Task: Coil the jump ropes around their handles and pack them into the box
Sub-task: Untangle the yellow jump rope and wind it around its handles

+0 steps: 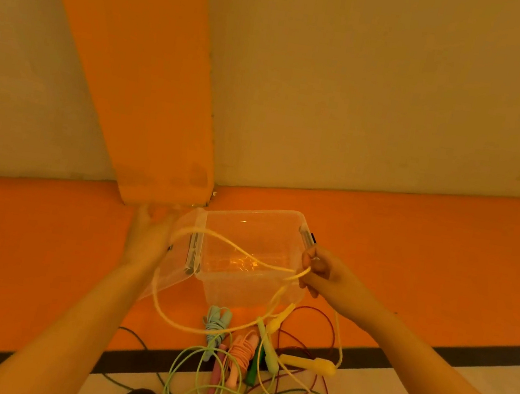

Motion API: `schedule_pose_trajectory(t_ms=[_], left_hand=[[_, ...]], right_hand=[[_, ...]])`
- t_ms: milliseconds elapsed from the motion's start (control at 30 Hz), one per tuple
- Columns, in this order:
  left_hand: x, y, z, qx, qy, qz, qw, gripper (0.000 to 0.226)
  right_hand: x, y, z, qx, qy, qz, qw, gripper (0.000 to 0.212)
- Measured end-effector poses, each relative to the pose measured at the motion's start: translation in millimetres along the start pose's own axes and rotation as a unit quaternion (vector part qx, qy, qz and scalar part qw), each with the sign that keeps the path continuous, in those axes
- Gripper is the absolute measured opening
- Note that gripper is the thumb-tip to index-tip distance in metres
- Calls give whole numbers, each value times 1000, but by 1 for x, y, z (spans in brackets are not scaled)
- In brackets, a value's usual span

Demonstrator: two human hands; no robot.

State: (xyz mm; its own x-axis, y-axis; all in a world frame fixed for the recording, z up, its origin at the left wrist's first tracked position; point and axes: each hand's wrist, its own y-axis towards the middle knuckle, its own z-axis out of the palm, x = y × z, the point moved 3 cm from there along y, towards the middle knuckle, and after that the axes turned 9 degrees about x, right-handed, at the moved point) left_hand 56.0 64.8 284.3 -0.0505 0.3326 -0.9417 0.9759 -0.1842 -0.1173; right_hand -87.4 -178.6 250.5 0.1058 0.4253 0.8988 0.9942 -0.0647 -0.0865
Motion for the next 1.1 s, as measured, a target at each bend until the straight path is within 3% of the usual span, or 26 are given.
schedule_pose_trajectory(t_ms=[100,167,233,333,467,633,733,800,867,967,1100], left_hand=[[-6,-20,37,146,86,111,979,41],[-6,-38,66,280,109,137,944,33],[-1,-49,88,347,102,136,922,22],[-2,-48,92,348,60,123,927,16],[-13,-45,82,344,46,176,921,15],[-11,-16,41,77,-64,172,980,17],[-6,-6,20,-9,9,186,983,9],[-4,-9,27,40,99,213,971,32],[0,-22,50,153,166,228,947,39],[10,-40,84,289,206,228,907,27],[9,-49,97,327,180,219,902,9]], right_hand=[[15,3,5,4,24,-38,999,14],[24,6,13,23,36,-62,997,16],[31,8,20,34,44,-81,995,18],[35,13,20,19,66,-105,992,23],[32,14,11,0,113,-105,988,19],[3,9,11,81,57,0,995,17],[-15,5,11,79,-16,35,996,19],[-11,6,12,63,-13,9,998,21],[-1,8,16,55,5,-33,998,22],[12,11,23,54,12,-79,995,22],[15,12,20,29,28,-93,995,23]])
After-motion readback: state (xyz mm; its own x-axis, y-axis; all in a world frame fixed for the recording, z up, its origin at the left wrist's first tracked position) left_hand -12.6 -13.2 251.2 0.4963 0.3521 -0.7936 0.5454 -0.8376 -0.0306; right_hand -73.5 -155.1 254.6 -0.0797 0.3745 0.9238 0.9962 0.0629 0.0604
